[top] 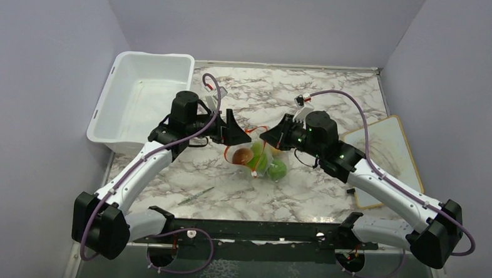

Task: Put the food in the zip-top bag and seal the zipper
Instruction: Place the fake vegetable in the zipper food storage bag, then zip the zipper food storage bag at the center of the board.

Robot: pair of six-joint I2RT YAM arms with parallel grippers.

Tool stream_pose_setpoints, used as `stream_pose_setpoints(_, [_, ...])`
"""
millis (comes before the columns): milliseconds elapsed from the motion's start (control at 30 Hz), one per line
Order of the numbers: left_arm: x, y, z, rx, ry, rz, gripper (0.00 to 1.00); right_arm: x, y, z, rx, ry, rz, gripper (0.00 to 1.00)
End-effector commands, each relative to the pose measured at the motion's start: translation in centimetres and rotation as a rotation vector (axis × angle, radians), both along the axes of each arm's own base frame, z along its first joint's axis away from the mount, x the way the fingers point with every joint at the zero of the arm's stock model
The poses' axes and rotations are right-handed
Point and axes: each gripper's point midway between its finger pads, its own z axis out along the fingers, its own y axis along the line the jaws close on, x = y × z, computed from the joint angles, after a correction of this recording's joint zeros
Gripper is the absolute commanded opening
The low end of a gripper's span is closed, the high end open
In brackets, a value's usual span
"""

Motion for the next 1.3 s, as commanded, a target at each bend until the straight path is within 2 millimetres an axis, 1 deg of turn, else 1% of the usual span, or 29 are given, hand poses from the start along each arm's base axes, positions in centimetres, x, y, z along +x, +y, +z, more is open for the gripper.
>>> stream_pose_setpoints(0, [0.3,1.2,2.2,0.082,-0.189,0.012,0.85,-1.5,0.3,1.4,0.009,-0.046,0.09,0.01])
stream_pose_setpoints(67, [0.3,1.6,2.2,0.114,-0.237,0.007,0.84,-1.9,0.3,1.6,0.014,-0.053,0.109,0.01])
stream_pose_setpoints(167, [0.0,2.0,1.5,0.158,-0.295,-0.035,0.77,-2.5,0.3,2.5,0.019,-0.068,0.137,0.01])
stream_pose_setpoints(300, [-0.5,2.4,0.6,0.202,-0.336,-0.082,0.74,-3.0,0.0,3.3,0.023,-0.088,0.157,0.01])
stream_pose_setpoints(367, [-0.7,2.4,0.4,0.204,-0.34,-0.094,0.74,-3.2,-0.1,3.3,0.024,-0.089,0.158,0.01])
stream_pose_setpoints(533, [-1.3,1.7,-0.1,0.171,-0.303,-0.134,0.62,-3.3,0.1,3.7,0.045,-0.09,0.162,0.01])
stream_pose_setpoints(600, [-1.7,1.3,-0.1,0.148,-0.29,-0.156,0.62,-3.1,0.2,3.8,0.05,-0.091,0.157,0.01])
stream_pose_setpoints(700, [-2.2,0.8,-0.2,0.124,-0.277,-0.172,0.67,-2.7,0.3,3.8,0.052,-0.089,0.144,0.01])
stream_pose_setpoints(833, [-2.5,0.8,-1.3,0.133,-0.268,-0.163,0.66,-2.4,0.5,4.0,0.053,-0.087,0.138,0.01])
stream_pose_setpoints(900, [-2.3,0.9,-2.1,0.149,-0.257,-0.151,0.6,-2.3,0.6,4.0,0.055,-0.088,0.138,0.01])
stream_pose_setpoints(1000, [-1.8,0.9,-2.9,0.172,-0.235,-0.13,0.46,-2.2,0.7,4.1,0.061,-0.087,0.133,0.01])
stream_pose_setpoints(1067, [-1.7,0.7,-3.1,0.179,-0.235,-0.124,0.4,-2.3,0.7,4.1,0.066,-0.087,0.134,0.01])
stream_pose_setpoints(1200, [-1.6,0.2,-2.9,0.181,-0.251,-0.115,0.21,-2.3,0.7,3.8,0.068,-0.078,0.132,0.01])
stream_pose_setpoints(1267, [-1.7,-0.1,-3.0,0.178,-0.245,-0.119,0.14,-2.3,0.6,3.7,0.067,-0.076,0.129,0.01])
